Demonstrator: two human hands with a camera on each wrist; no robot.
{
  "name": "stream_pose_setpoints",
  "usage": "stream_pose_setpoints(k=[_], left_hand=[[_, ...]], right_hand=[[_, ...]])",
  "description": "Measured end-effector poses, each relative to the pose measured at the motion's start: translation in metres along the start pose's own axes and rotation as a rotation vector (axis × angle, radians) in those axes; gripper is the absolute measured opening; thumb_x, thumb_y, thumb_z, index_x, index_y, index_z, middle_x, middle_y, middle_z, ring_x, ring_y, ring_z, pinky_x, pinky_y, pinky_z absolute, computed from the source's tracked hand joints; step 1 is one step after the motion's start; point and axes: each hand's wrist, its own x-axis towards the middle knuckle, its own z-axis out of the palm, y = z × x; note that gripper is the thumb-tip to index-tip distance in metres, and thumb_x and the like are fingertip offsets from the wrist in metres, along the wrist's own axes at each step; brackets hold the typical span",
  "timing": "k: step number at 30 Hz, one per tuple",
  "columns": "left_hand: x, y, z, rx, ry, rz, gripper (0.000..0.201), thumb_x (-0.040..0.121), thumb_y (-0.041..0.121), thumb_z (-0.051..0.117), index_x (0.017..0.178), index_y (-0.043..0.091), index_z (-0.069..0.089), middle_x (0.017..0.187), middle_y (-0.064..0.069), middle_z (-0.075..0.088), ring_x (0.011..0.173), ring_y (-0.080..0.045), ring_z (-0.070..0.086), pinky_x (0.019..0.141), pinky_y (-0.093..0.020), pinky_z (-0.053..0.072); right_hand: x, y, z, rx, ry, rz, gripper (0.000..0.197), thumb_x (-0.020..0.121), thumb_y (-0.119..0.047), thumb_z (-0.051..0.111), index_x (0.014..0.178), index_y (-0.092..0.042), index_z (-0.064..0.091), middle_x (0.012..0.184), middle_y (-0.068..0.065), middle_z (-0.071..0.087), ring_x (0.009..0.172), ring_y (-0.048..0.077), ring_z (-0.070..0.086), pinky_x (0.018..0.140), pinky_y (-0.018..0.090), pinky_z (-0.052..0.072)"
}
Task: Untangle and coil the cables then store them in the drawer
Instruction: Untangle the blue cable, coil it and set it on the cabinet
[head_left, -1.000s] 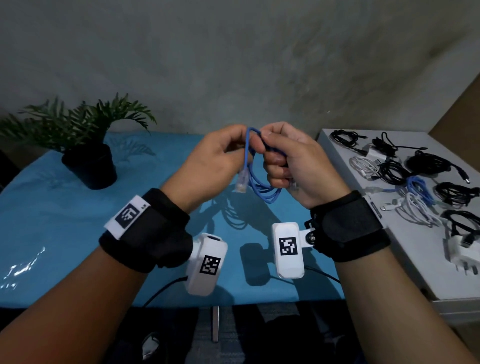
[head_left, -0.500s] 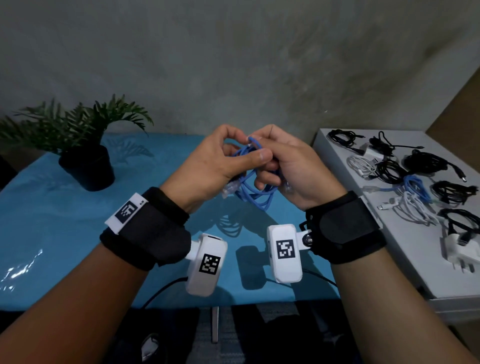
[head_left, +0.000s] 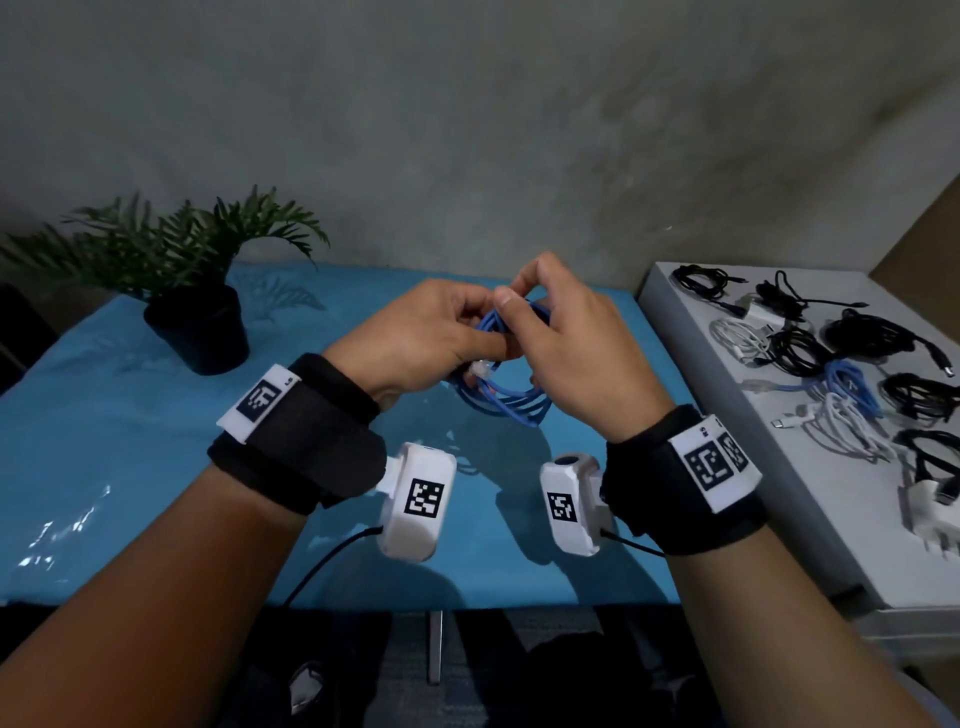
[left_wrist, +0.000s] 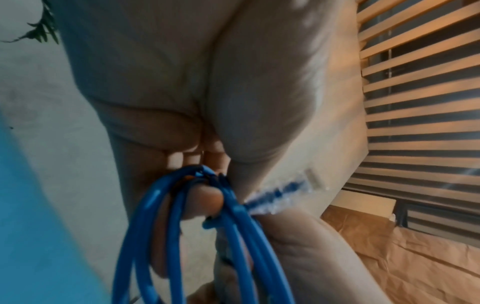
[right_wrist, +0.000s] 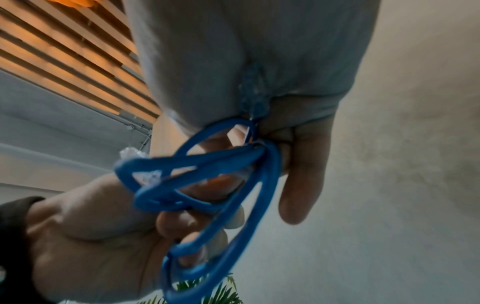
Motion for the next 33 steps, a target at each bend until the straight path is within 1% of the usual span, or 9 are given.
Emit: stream_pose_setpoints(k=[3,8,15,20,22,23,26,29,33], left_hand=[[0.000,0.004,0.003,0.048,0.061,-0.005,0.011,0.090,0.002,0.071,0.099,0.006,0.074,0.065,-0.002,0.055,0.053,-0.009,0.049,0.052,-0.019,0.043],[0.007,0.000,0.010,0.252,0.195,0.011,0.012,0.085,0.007,0.072,0.078,0.016,0.071,0.064,0.006,0.060,0.056,-0.008,0.050,0.060,-0.022,0.044],[0.004,-0.007,0.031,0.683,0.548,0.034,0.029,0.087,0.021,0.052,0.059,0.032,0.049,0.068,0.000,0.067,0.075,-0.031,0.061,0.062,-0.034,0.044],[0.005,-0.003,0.021,0.220,0.242,0.059,0.026,0.089,0.005,0.064,0.080,0.027,0.072,0.066,0.016,0.072,0.069,0.002,0.067,0.069,-0.020,0.050],[0.002,0.001,0.012,0.160,0.089,0.093,0.010,0.093,0.021,0.069,0.097,0.013,0.075,0.084,0.009,0.077,0.084,-0.004,0.070,0.084,-0.028,0.053],[0.000,0.002,0.007,0.183,0.048,0.113,0.027,0.095,0.038,0.065,0.100,0.012,0.073,0.088,0.007,0.077,0.086,-0.006,0.069,0.085,-0.031,0.052],[-0.005,0.002,-0.001,0.192,0.034,0.138,0.054,0.097,0.066,0.037,0.094,0.026,0.073,0.089,0.004,0.077,0.086,-0.010,0.069,0.085,-0.036,0.051],[-0.002,-0.003,-0.003,0.223,0.089,0.140,0.043,0.106,0.050,0.039,0.095,0.023,0.071,0.090,0.005,0.077,0.088,-0.008,0.070,0.085,-0.036,0.050],[0.004,-0.017,-0.008,0.414,0.190,0.265,0.023,0.101,0.033,0.047,0.097,0.023,0.067,0.087,0.009,0.077,0.091,-0.006,0.071,0.089,-0.035,0.052]], right_hand=[[0.001,-0.001,-0.001,-0.051,0.001,-0.014,0.023,0.101,-0.045,0.049,0.099,-0.022,0.049,0.066,0.005,0.064,0.064,0.026,0.063,0.066,0.047,0.051],[-0.003,-0.009,0.000,-0.181,0.030,-0.012,0.026,0.101,-0.047,0.049,0.103,-0.022,0.050,0.070,0.000,0.056,0.078,0.033,0.057,0.063,0.042,0.042],[0.000,-0.008,0.004,0.139,0.002,0.066,0.020,0.098,-0.041,0.060,0.093,-0.021,0.056,0.053,-0.008,0.051,0.045,0.005,0.044,0.045,0.017,0.029],[0.005,-0.001,-0.002,0.323,-0.040,0.069,0.019,0.098,-0.039,0.063,0.089,-0.023,0.056,0.058,-0.001,0.057,0.046,0.011,0.042,0.049,0.031,0.038],[0.008,0.006,-0.011,0.441,-0.040,0.101,0.018,0.100,-0.034,0.062,0.088,-0.021,0.058,0.053,-0.002,0.051,0.042,0.012,0.040,0.045,0.030,0.038],[0.008,0.009,-0.016,0.509,-0.040,0.115,0.019,0.101,-0.033,0.062,0.089,-0.018,0.060,0.052,-0.002,0.046,0.041,0.012,0.038,0.045,0.030,0.037],[0.009,0.017,-0.028,0.657,-0.062,0.141,0.029,0.100,-0.029,0.062,0.099,0.000,0.067,0.053,-0.002,0.039,0.041,0.012,0.036,0.043,0.029,0.038],[0.008,0.020,-0.039,0.652,-0.111,0.127,0.026,0.099,-0.020,0.063,0.105,0.005,0.070,0.054,0.000,0.044,0.041,0.013,0.039,0.042,0.027,0.045],[0.006,0.025,-0.052,0.634,-0.152,0.118,0.013,0.098,-0.014,0.064,0.103,-0.014,0.075,0.060,0.001,0.047,0.047,0.011,0.039,0.047,0.020,0.048]])
